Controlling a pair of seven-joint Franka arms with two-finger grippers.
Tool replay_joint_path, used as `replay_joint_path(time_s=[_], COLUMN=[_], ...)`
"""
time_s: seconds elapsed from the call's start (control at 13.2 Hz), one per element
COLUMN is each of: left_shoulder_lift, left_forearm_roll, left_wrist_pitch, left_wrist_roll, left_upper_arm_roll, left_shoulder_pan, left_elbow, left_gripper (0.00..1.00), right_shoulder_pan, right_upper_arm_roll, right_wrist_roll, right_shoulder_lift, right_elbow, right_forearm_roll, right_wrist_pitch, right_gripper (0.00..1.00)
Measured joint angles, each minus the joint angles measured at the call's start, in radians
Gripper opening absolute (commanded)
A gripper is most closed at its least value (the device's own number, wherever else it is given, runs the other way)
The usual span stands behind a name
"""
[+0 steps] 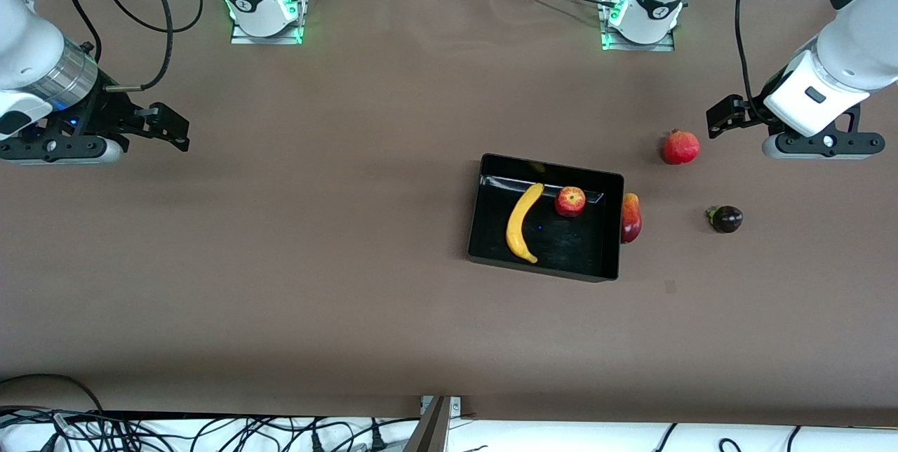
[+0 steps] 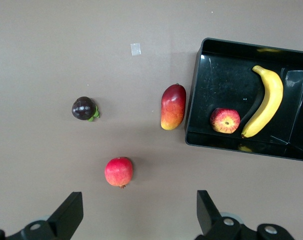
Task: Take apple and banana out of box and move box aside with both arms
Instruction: 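Move the left gripper toward the black tray, then lower the left gripper into the tray and grasp the red apple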
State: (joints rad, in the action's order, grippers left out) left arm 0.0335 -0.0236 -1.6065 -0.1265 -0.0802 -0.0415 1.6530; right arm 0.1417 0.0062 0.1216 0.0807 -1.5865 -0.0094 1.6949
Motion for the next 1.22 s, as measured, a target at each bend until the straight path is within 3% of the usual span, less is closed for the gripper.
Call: replay_joint_path(time_s=[0.68, 0.99, 1.22], left_shoulder_lift=[0.021, 0.063, 0.217], left_forearm_roll=[0.001, 0.005, 0.005], left_wrist_pitch=[0.013, 0.037, -0.059], left_wrist_roll=[-0.026, -0.191, -0.387], left_upper_arm_roll=[-0.013, -0.143, -0.208], left_shoulder_pan=[-0.012, -0.028, -0.107], left_elbow=[-0.028, -0.03, -0.043], left_gripper=[1.0, 1.0, 1.0], right_shoulder_pan=[0.022, 0.023, 0.023], right_upper_arm_roll=[0.0, 0.0, 0.0], right_wrist_roll=[0.0, 0.0, 0.0], right_shoulder_lift=[0.0, 0.0, 0.0], right_elbow=[0.0, 0.001, 0.002], right_forearm_roll=[-0.001, -0.001, -0.002], right_wrist_pitch=[0.0, 0.0, 0.0], right_gripper=[1.0, 1.0, 1.0])
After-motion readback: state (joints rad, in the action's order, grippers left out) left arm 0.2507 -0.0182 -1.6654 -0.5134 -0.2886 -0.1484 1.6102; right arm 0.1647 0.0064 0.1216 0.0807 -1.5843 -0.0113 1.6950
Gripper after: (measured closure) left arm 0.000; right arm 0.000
